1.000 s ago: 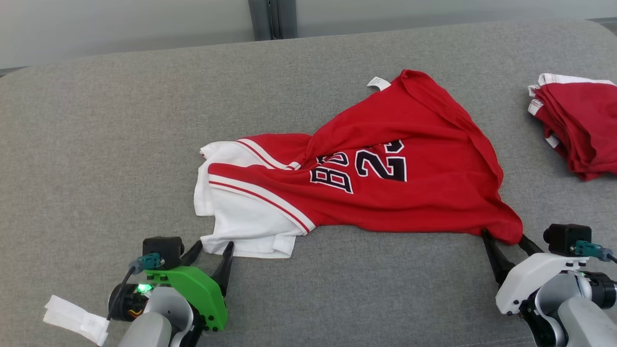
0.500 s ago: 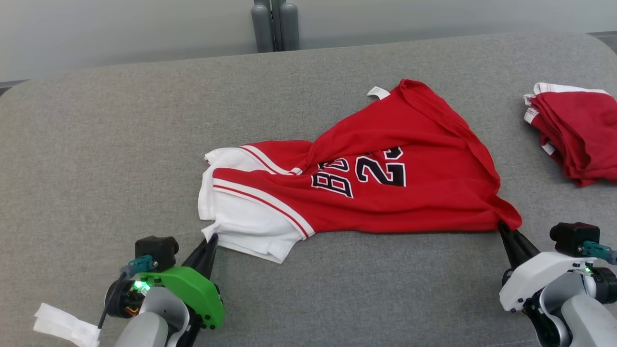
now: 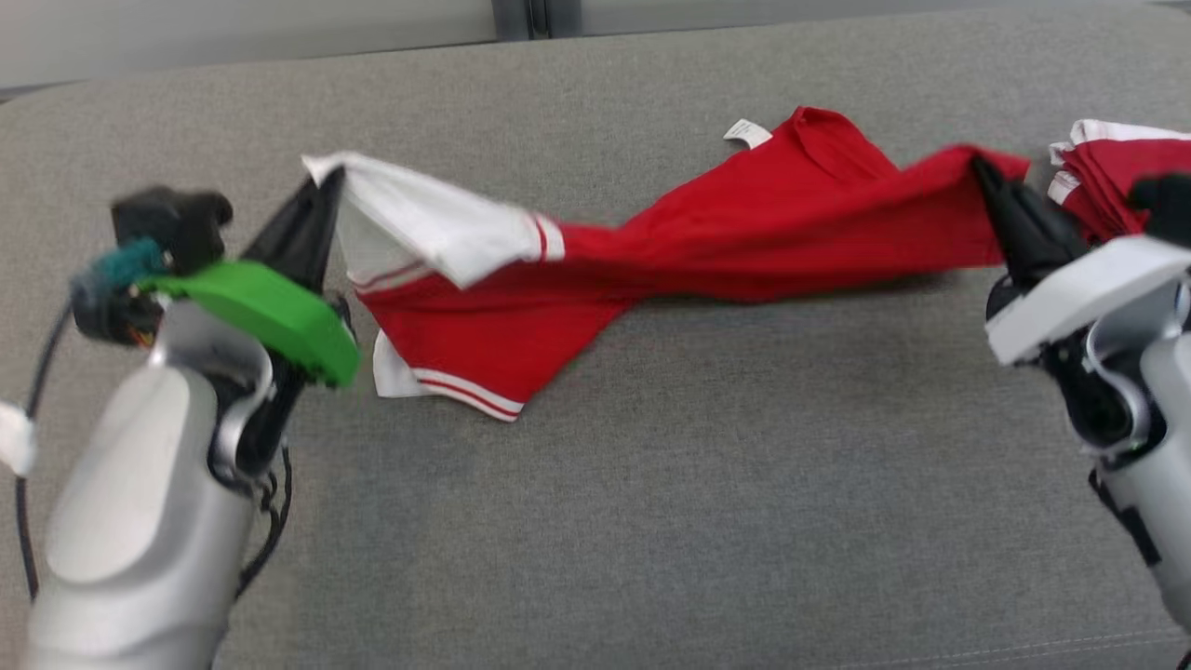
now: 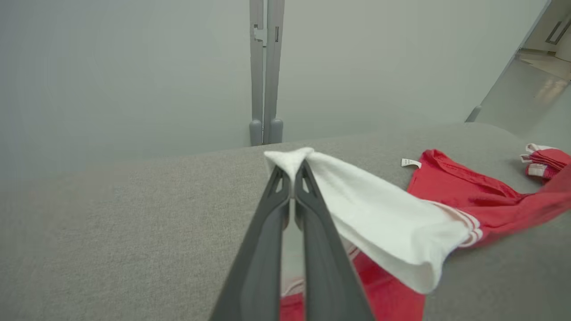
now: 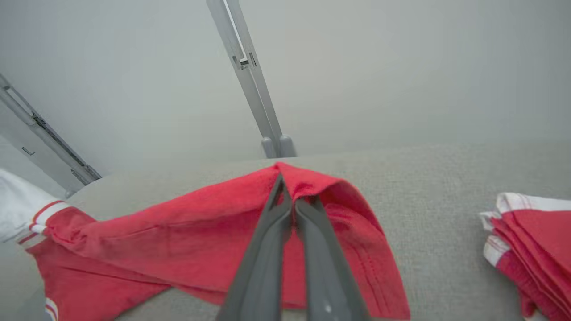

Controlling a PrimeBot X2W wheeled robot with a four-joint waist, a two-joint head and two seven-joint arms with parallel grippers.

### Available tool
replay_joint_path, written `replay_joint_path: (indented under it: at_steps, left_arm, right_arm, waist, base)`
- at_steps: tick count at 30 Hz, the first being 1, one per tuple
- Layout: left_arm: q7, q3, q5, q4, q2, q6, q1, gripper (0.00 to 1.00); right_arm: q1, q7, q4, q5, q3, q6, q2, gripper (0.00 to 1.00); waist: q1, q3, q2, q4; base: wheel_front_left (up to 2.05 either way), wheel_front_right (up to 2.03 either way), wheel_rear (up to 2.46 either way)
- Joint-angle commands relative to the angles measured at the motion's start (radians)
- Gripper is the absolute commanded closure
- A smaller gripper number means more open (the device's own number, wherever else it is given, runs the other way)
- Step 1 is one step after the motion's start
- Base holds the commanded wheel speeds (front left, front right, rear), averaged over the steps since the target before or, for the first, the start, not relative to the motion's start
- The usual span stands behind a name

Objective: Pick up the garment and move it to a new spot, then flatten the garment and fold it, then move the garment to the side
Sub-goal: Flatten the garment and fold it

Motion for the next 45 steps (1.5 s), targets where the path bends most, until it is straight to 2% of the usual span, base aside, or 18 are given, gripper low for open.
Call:
replay_joint_path:
  at_steps: [1, 9, 12, 15, 16, 18, 24, 30, 35, 40, 45]
  left_arm:
    - [0.006, 0.004, -0.024, 0.011, -0.006, -0.002, -0.079, 1.00]
    - [0.019, -0.024, -0.091, 0.159, 0.010, -0.003, -0.538, 1.00]
    - [-0.007, 0.003, -0.117, 0.253, 0.010, -0.003, -0.718, 1.00]
    - [-0.021, -0.005, -0.115, 0.332, 0.017, -0.003, -0.866, 1.00]
    - [-0.026, -0.006, -0.116, 0.368, 0.020, -0.003, -0.932, 1.00]
    - [-0.025, 0.009, -0.131, 0.424, 0.014, -0.003, -1.022, 1.00]
    - [-0.058, 0.004, -0.106, 0.541, 0.014, -0.002, -1.230, 1.00]
    - [-0.090, -0.020, -0.113, 0.608, 0.013, -0.003, -1.335, 1.00]
    - [-0.099, -0.047, -0.156, 0.625, 0.015, -0.003, -1.355, 1.00]
    - [-0.066, -0.112, -0.208, 0.623, 0.032, -0.003, -1.293, 1.00]
    - [0.031, -0.221, -0.277, 0.593, 0.079, -0.003, -1.147, 1.00]
  right_arm:
    - [-0.063, 0.003, 0.005, -0.004, 0.009, 0.000, -0.021, 1.00]
    - [-0.469, 0.000, 0.080, 0.028, 0.086, 0.000, -0.063, 1.00]
    - [-0.620, -0.008, 0.134, 0.067, 0.121, 0.000, -0.069, 1.00]
    - [-0.764, -0.021, 0.183, 0.097, 0.161, 0.001, -0.065, 1.00]
    - [-0.823, -0.027, 0.200, 0.143, 0.168, 0.001, -0.052, 1.00]
    - [-0.910, -0.039, 0.227, 0.144, 0.195, 0.000, -0.074, 1.00]
    - [-1.111, -0.093, 0.307, 0.246, 0.238, 0.000, -0.060, 1.00]
    - [-1.243, -0.139, 0.381, 0.334, 0.264, 0.000, -0.067, 1.00]
    - [-1.283, -0.139, 0.409, 0.369, 0.323, 0.000, -0.087, 1.00]
    - [-1.232, -0.120, 0.413, 0.400, 0.399, 0.000, -0.127, 1.00]
    - [-1.105, -0.095, 0.384, 0.470, 0.490, 0.000, -0.176, 1.00]
  waist:
    - [0.0000, 0.090, 0.0000, 0.014]
    - [0.0000, 0.285, 0.0000, 0.022]
    - [0.0000, 0.337, 0.0000, 0.021]
    - [0.0000, 0.371, 0.0000, 0.014]
    - [0.0000, 0.383, 0.0000, 0.013]
    - [0.0000, 0.400, 0.0000, 0.013]
    - [0.0000, 0.411, 0.0000, 0.008]
    - [0.0000, 0.389, 0.0000, 0.014]
    - [0.0000, 0.378, 0.0000, 0.021]
    - [0.0000, 0.363, 0.0000, 0.032]
    - [0.0000, 0.296, 0.0000, 0.040]
  base:
    - [0.00, 0.00, 0.00]
    - [0.00, 0.00, 0.00]
    - [0.00, 0.00, 0.00]
    - [0.00, 0.00, 0.00]
    - [0.00, 0.00, 0.00]
    - [0.00, 0.00, 0.00]
    - [0.00, 0.00, 0.00]
    - [0.00, 0.00, 0.00]
    - [0.00, 0.00, 0.00]
    - [0.00, 0.00, 0.00]
    - [0.00, 0.00, 0.00]
